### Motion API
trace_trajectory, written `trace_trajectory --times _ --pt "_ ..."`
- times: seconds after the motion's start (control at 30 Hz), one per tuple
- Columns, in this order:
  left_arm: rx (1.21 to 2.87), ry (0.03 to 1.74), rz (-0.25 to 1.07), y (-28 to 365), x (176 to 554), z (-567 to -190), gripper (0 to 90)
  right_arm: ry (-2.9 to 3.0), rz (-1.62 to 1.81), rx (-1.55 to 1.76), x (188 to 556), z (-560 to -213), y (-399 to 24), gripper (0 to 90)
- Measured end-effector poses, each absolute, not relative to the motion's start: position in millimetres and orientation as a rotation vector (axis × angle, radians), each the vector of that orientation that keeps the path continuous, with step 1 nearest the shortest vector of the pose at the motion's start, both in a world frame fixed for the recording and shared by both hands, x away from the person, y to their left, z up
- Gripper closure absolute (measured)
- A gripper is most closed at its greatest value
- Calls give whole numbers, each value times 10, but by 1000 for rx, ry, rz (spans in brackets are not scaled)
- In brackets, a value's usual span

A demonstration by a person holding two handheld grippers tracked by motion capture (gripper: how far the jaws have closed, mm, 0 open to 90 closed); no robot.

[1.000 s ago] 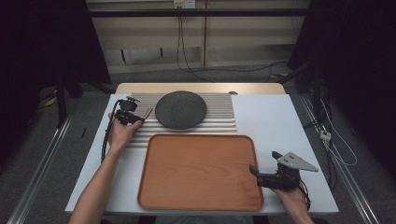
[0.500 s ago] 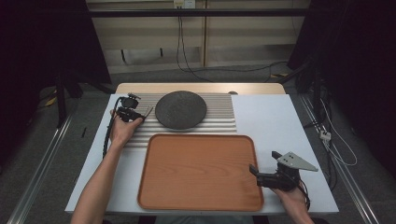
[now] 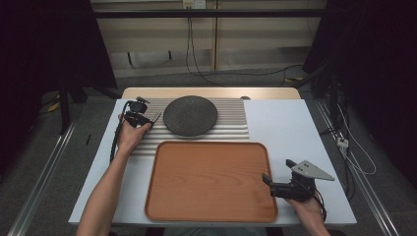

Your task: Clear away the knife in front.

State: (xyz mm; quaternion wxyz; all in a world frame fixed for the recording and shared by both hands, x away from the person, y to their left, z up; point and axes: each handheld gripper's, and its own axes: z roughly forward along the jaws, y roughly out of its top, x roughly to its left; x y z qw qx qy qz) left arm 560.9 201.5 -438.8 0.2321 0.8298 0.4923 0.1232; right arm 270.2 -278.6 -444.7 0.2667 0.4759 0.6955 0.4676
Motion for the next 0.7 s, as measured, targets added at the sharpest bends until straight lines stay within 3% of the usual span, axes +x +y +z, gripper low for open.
trace_trajectory --times 0.7 --pt "2260 1346 342 2032 5588 -4335 797 1877 1256 1291 2714 -4452 -2781 4"
